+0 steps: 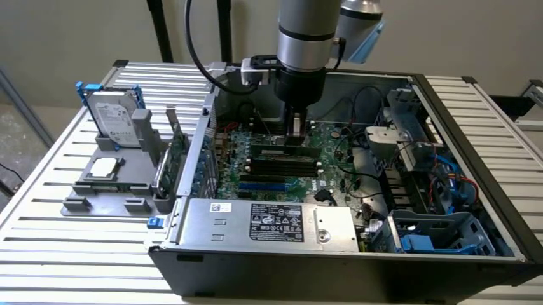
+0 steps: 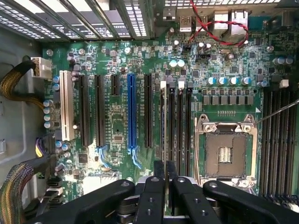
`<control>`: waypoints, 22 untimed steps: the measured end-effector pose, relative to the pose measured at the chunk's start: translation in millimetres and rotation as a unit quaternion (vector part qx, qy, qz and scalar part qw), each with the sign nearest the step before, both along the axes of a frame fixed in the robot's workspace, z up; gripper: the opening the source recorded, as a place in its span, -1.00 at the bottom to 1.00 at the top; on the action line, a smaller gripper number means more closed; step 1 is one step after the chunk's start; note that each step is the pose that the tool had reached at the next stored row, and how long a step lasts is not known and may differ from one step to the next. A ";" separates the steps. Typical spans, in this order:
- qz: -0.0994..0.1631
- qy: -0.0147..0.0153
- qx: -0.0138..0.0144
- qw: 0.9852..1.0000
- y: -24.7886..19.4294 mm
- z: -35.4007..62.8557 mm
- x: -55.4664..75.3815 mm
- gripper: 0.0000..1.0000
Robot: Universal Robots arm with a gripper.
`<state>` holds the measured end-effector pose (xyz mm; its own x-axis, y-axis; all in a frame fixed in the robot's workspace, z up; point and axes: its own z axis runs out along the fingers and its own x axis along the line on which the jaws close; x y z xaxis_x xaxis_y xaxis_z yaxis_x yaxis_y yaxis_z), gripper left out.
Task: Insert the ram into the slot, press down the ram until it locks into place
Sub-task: 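Insert the ram into the slot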
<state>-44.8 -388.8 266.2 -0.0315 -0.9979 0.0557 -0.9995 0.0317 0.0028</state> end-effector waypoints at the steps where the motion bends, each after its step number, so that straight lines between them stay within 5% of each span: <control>1: 0.000 0.000 -0.001 1.000 0.0 -1.6 0.0 -0.73; 12: 0.000 0.000 -0.006 1.000 0.0 -20.7 0.2 -0.73; 22: 0.000 0.000 -0.009 1.000 2.5 -27.5 0.9 -0.73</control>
